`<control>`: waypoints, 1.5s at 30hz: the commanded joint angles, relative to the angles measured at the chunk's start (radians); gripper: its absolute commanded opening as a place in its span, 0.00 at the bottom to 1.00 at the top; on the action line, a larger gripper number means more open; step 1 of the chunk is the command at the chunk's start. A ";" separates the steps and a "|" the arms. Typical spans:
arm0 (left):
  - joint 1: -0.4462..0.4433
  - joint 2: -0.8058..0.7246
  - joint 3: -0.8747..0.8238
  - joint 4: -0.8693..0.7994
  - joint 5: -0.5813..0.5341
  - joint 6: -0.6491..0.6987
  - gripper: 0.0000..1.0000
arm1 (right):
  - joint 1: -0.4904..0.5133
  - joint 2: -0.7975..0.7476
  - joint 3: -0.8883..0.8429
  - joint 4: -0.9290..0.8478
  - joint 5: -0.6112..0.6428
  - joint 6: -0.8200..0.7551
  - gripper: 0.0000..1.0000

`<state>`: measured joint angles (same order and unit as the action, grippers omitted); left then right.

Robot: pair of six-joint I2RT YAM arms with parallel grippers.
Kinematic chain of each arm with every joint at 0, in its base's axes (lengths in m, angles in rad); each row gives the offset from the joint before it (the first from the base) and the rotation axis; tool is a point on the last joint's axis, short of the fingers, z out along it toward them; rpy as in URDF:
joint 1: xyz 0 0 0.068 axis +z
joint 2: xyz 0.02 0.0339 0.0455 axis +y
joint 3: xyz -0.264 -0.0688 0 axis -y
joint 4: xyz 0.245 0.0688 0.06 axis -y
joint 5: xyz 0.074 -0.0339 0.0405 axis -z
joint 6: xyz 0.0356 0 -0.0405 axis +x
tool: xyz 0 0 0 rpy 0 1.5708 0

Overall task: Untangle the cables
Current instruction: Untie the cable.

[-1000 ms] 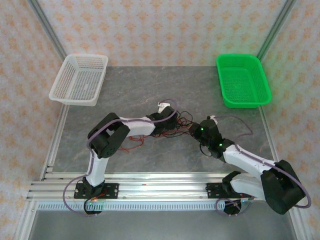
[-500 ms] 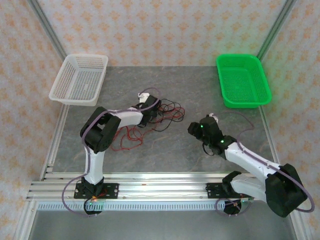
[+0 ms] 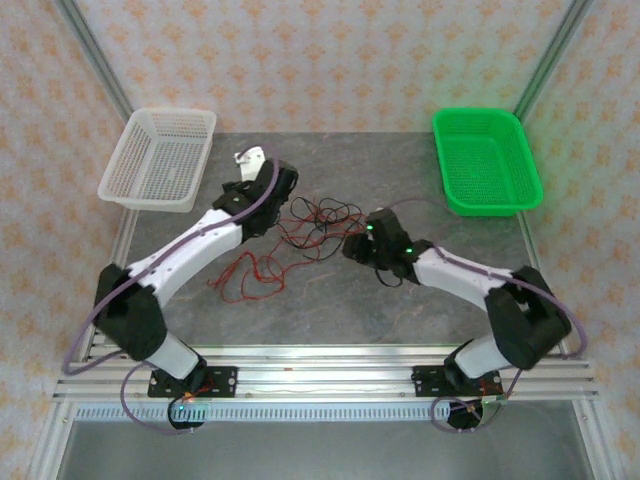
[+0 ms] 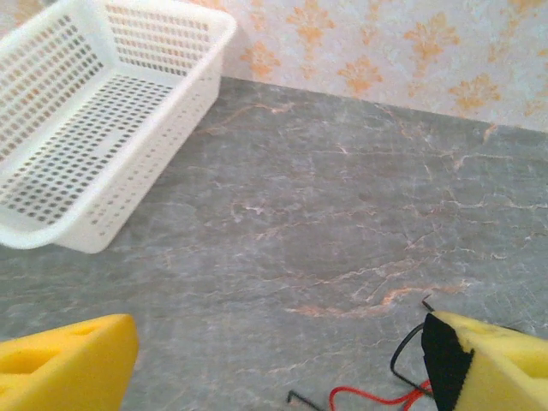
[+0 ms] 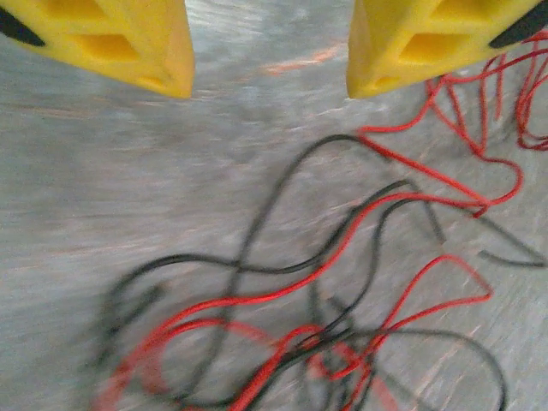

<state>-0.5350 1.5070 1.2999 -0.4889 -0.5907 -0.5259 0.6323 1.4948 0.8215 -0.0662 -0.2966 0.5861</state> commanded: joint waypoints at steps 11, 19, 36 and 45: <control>0.000 -0.321 -0.361 -0.317 -0.013 -0.243 0.75 | 0.287 0.377 0.435 -0.009 -0.203 -0.232 0.54; 0.015 -0.400 -0.339 -0.332 -0.066 -0.280 0.74 | 0.362 0.505 0.578 -0.058 -0.173 -0.364 0.60; 0.015 -0.461 -0.327 -0.291 0.036 -0.229 0.71 | 0.295 0.482 0.587 -0.129 0.092 -0.357 0.00; 0.013 -0.436 -0.440 -0.110 0.213 -0.199 0.65 | 0.148 0.325 0.346 -0.098 0.108 -0.294 0.00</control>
<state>-0.5274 1.0626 0.9016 -0.6857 -0.4622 -0.7563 0.7856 1.8473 1.2045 -0.1738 -0.2272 0.2600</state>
